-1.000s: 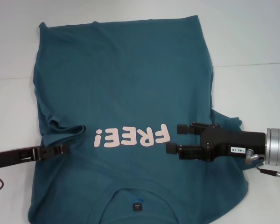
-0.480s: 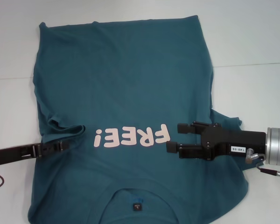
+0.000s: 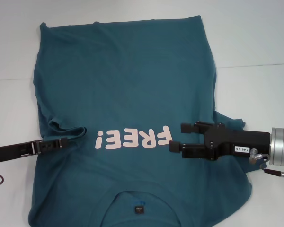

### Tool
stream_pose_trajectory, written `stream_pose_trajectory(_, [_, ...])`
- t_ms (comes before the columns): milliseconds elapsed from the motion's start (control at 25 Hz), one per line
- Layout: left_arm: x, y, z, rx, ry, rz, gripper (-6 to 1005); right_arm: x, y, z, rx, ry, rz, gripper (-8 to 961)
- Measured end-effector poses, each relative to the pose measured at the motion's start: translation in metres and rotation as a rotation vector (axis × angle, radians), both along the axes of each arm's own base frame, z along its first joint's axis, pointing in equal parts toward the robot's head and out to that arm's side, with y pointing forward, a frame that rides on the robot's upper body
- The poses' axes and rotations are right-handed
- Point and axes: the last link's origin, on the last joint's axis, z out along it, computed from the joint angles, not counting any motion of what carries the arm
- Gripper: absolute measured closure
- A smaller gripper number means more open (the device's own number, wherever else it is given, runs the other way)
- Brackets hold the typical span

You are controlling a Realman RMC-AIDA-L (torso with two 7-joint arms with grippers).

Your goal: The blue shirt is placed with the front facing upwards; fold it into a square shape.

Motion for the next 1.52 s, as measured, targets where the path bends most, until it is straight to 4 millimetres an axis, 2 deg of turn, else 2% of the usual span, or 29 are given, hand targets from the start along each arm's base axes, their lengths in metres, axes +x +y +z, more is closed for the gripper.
stream_pose_trajectory(920, [0.0001, 0.0031, -0.0028, 0.004, 0.006, 0.017, 266, 0.001, 0.0, 0.0011, 0.006, 0.003, -0.006, 38])
stream_pose_trajectory(1160, [0.0021, 0.0044, -0.0045, -0.004, 0.013, 0.011, 495, 0.0012, -0.0002, 0.0009, 0.005, 0.004, -0.007, 40])
stream_pose_trajectory(1520, [0.0034, 0.0056, -0.0045, -0.004, 0.014, 0.009, 760, 0.0012, -0.0002, 0.0009, 0.006, 0.003, -0.006, 44])
